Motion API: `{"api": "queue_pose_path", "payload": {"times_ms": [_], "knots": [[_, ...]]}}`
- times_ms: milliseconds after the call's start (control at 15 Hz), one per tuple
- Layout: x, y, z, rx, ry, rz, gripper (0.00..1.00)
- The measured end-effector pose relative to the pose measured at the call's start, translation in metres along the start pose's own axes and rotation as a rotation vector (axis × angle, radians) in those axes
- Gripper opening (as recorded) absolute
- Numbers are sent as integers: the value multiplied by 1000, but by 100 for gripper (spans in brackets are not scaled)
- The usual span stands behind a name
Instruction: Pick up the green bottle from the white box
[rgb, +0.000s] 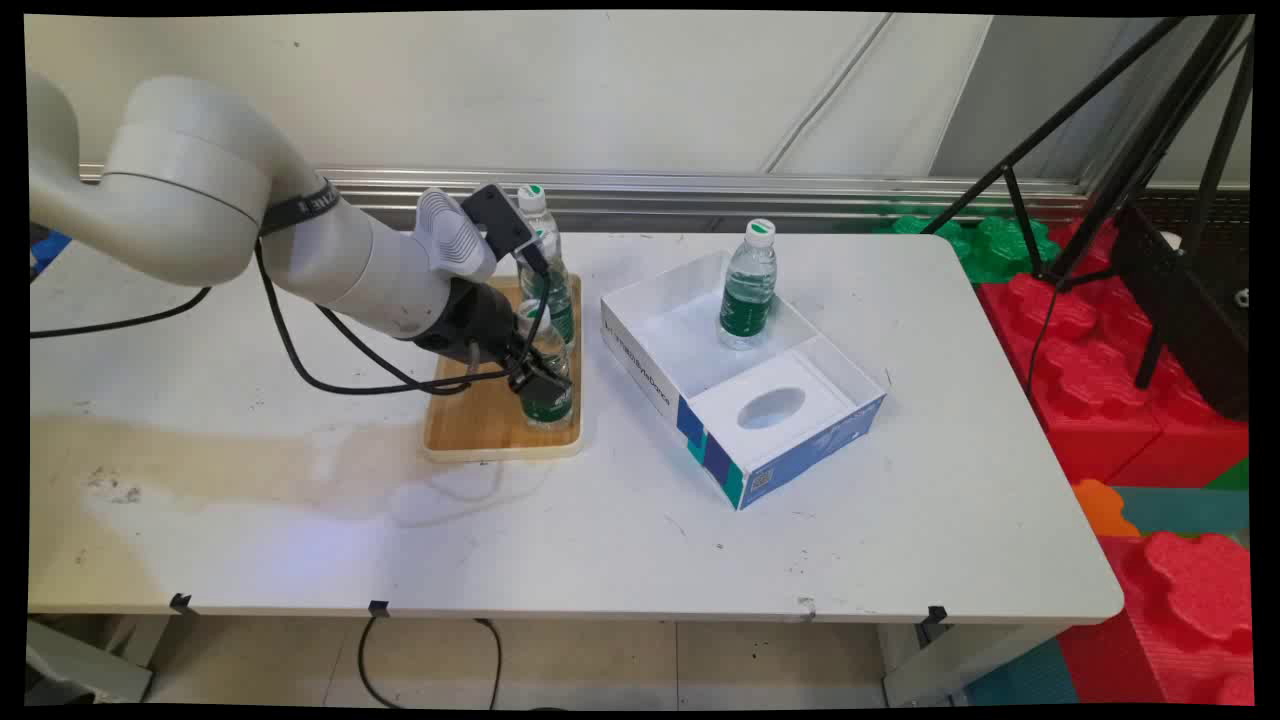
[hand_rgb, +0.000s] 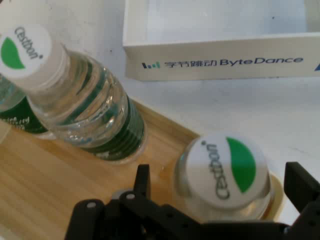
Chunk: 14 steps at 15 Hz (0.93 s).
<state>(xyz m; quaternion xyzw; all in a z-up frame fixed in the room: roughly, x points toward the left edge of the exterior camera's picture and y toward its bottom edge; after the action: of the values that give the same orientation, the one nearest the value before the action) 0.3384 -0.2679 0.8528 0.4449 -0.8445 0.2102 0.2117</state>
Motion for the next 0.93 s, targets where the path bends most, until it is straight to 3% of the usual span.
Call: {"api": "queue_pose_path", "payload": {"times_ms": [467,933], "knots": [[2,-1,-12,6,-1,29,100],[15,0,-53,39,26,63,100]]}}
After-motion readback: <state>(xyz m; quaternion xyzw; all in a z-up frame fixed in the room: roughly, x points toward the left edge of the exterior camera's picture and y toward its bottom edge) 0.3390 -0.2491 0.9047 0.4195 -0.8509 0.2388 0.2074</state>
